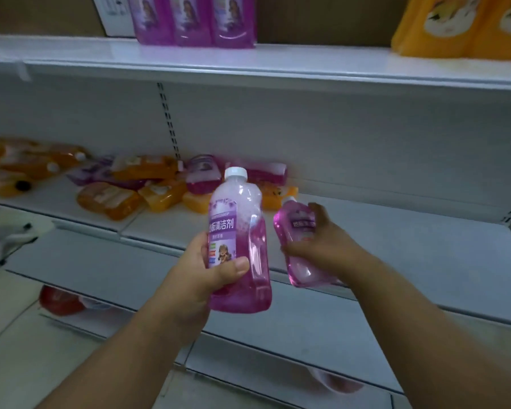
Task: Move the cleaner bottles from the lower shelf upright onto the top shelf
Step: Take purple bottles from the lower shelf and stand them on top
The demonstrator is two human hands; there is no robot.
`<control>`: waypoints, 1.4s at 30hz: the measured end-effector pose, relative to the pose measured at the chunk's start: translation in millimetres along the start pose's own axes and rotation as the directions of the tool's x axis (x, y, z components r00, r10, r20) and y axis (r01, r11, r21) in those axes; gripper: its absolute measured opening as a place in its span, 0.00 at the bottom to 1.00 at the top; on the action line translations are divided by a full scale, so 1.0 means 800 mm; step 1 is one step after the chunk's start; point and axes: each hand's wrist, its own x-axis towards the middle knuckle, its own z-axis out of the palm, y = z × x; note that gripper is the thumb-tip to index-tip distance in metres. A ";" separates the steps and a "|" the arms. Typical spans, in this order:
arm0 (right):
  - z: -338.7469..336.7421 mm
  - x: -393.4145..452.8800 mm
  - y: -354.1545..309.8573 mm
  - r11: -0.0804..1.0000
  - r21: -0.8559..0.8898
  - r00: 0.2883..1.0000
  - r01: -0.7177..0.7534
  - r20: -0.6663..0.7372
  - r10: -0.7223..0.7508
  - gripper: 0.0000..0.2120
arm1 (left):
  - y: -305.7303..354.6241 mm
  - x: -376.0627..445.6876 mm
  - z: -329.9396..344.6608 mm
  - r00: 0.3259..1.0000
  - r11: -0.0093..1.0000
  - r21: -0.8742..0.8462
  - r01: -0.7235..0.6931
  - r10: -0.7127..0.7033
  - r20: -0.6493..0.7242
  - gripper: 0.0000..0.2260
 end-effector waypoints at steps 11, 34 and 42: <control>0.088 -0.129 -0.241 0.884 0.175 0.829 0.434 -0.462 -0.315 0.54 | 0.155 -0.129 -0.120 0.944 0.943 0.054 -0.328 0.327 0.027 0.41; -0.198 -0.050 -0.317 0.720 -0.099 0.464 0.686 -0.703 -0.539 0.37 | 0.351 0.126 0.050 0.847 0.758 0.384 -0.527 0.502 0.174 0.33; -0.220 0.026 -0.273 0.814 -0.072 0.572 0.577 -0.676 -0.465 0.38 | 0.327 0.245 0.076 0.828 0.598 0.637 -0.487 0.548 0.117 0.29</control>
